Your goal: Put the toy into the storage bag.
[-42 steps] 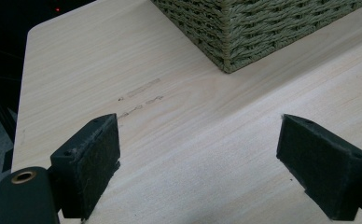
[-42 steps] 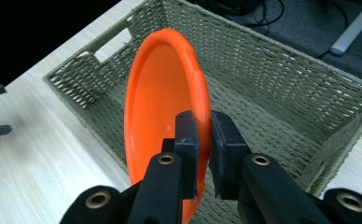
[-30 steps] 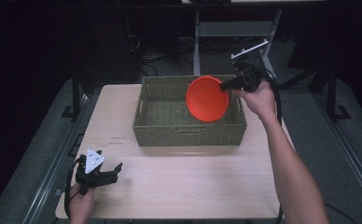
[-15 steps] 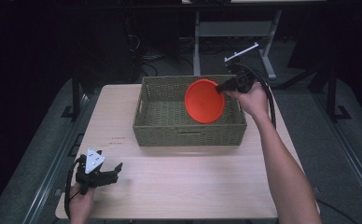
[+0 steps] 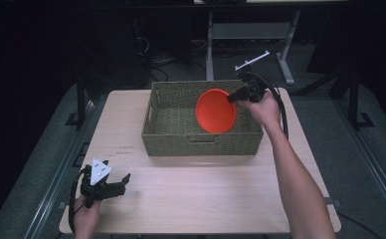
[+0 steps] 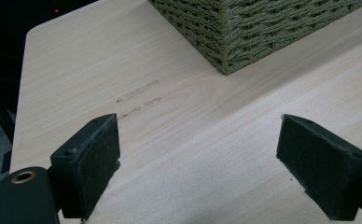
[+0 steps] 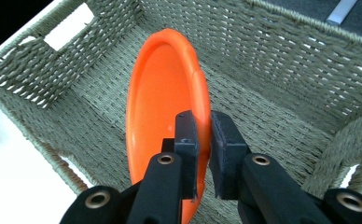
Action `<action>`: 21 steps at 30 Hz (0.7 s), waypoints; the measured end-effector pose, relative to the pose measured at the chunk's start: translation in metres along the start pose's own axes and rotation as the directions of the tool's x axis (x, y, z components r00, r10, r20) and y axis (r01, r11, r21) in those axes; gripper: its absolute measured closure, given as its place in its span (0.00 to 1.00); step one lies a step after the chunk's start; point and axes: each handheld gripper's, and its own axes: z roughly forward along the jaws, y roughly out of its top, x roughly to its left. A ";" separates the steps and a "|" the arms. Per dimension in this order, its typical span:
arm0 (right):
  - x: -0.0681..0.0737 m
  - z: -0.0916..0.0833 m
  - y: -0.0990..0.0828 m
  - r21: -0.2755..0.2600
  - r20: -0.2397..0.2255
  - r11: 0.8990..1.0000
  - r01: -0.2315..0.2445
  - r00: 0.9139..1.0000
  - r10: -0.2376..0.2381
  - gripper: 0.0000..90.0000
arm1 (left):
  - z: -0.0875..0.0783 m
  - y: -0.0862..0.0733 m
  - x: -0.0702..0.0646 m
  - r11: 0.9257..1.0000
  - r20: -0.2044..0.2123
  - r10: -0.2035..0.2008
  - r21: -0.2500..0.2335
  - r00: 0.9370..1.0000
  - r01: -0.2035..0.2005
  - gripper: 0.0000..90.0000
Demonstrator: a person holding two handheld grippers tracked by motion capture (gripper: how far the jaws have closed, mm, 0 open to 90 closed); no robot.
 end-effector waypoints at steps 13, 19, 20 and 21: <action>0.001 0.017 -0.005 0.017 0.000 1.000 -0.011 1.000 0.011 0.91 | 0.000 0.000 0.000 1.000 -0.003 -0.003 -0.004 1.000 0.003 0.14; -0.002 0.031 -0.012 0.034 0.004 0.999 -0.027 1.000 0.027 0.91 | 0.000 0.000 0.001 1.000 -0.003 0.003 0.001 1.000 -0.003 0.14; -0.002 0.034 -0.013 0.042 0.009 0.999 -0.024 1.000 0.024 0.91 | 0.000 0.000 0.001 1.000 -0.003 0.003 0.001 1.000 -0.003 0.14; -0.002 0.035 -0.014 0.046 0.011 0.999 -0.026 1.000 0.025 0.91 | 0.000 0.000 0.001 1.000 -0.004 0.003 0.004 1.000 -0.003 0.14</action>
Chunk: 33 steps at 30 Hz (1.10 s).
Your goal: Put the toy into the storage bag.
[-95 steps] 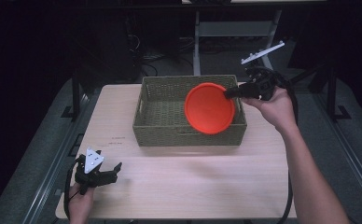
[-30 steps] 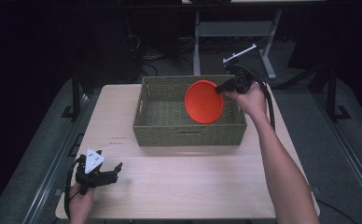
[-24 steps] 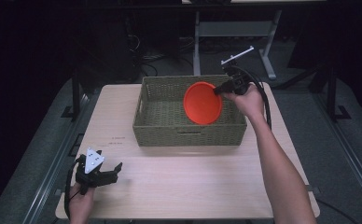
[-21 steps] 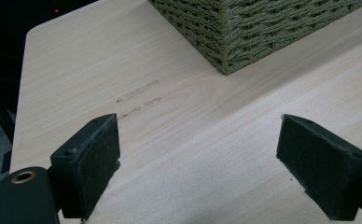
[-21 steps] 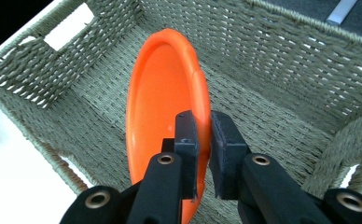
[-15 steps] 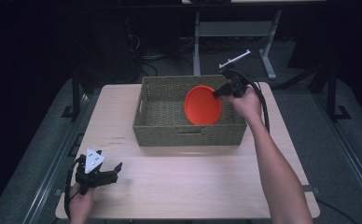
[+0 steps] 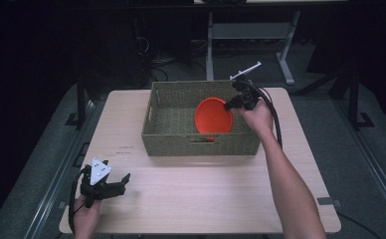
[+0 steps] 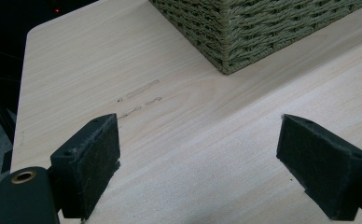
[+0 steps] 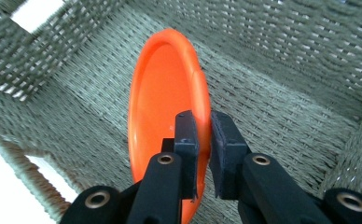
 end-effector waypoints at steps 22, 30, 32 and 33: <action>-0.005 0.012 -0.010 0.062 0.008 0.998 -0.009 1.000 0.009 0.89 | 0.002 0.002 -0.001 1.000 0.004 -0.004 0.000 1.000 0.004 0.14; -0.008 0.013 -0.012 0.055 0.010 0.998 -0.027 1.000 0.026 0.83 | 0.001 0.001 0.001 1.000 -0.001 -0.013 -0.001 1.000 0.013 0.14; -0.008 0.013 -0.012 0.053 0.012 0.998 -0.029 1.000 0.028 0.80 | 0.001 0.001 0.000 1.000 0.001 -0.018 -0.003 1.000 0.018 0.14; -0.009 0.014 -0.011 0.054 0.012 0.998 -0.031 0.999 0.031 0.77 | 0.001 0.001 0.000 1.000 0.001 -0.017 -0.003 1.000 0.017 0.14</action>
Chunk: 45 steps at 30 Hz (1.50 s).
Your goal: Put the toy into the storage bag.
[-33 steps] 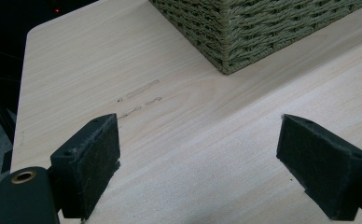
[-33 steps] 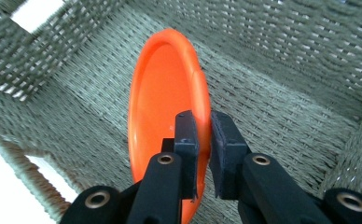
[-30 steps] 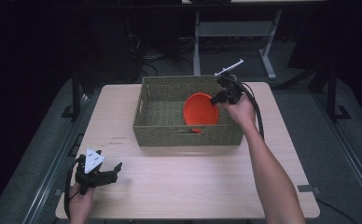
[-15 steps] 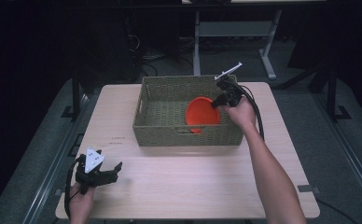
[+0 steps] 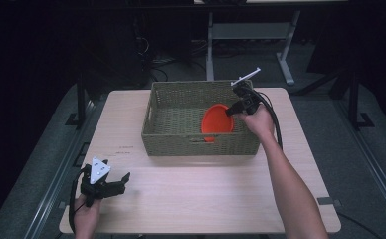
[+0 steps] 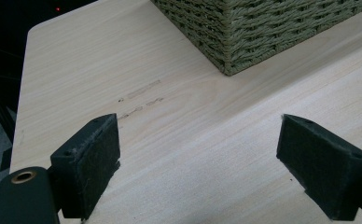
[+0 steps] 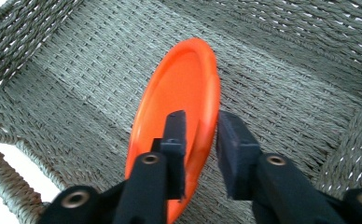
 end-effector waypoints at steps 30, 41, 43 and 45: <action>-0.011 0.002 -0.010 0.028 0.008 0.999 -0.026 1.000 0.026 0.62 | -0.001 0.000 -0.001 1.000 0.006 -0.007 -0.014 1.000 0.007 0.14; -0.010 -0.011 -0.013 -0.019 -0.086 0.999 -0.040 0.996 0.038 0.48 | -0.001 0.000 -0.002 1.000 0.010 -0.014 -0.018 1.000 0.014 0.14; -0.008 -0.015 -0.013 -0.025 -0.078 0.999 -0.030 0.997 0.028 0.44 | 0.000 0.000 -0.002 1.000 0.012 -0.006 -0.010 1.000 0.006 0.14; -0.009 -0.019 -0.014 -0.040 -0.101 0.998 -0.042 0.994 0.038 0.41 | 0.000 0.000 -0.003 1.000 0.012 -0.007 -0.008 1.000 0.007 0.14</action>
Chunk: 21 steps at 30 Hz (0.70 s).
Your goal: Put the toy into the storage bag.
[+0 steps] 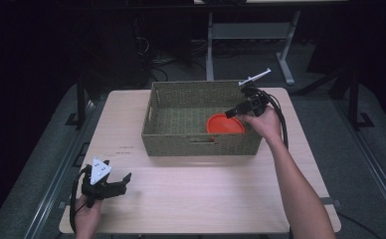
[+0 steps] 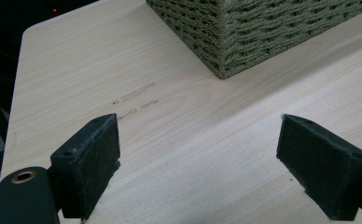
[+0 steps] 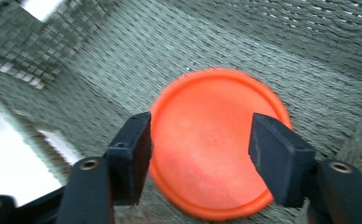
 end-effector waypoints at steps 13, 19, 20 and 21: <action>-0.001 -0.013 -0.014 -0.044 -0.094 0.999 -0.028 0.995 0.024 0.35 | -0.001 -0.001 0.001 1.000 -0.005 -0.006 -0.004 1.000 0.006 0.14; 0.003 -0.022 -0.017 -0.056 -0.117 0.998 -0.003 0.993 -0.004 0.32 | -0.001 0.000 0.000 1.000 -0.003 -0.002 -0.003 1.000 0.002 0.14; 0.004 -0.023 -0.018 -0.057 -0.117 0.998 0.002 0.993 -0.008 0.32 | 0.000 0.000 0.000 1.000 -0.004 -0.002 -0.004 1.000 0.002 0.14; 0.004 -0.024 -0.018 -0.061 -0.117 0.998 0.004 0.993 -0.011 0.32 | 0.000 0.000 0.000 1.000 -0.004 -0.002 -0.003 1.000 0.002 0.14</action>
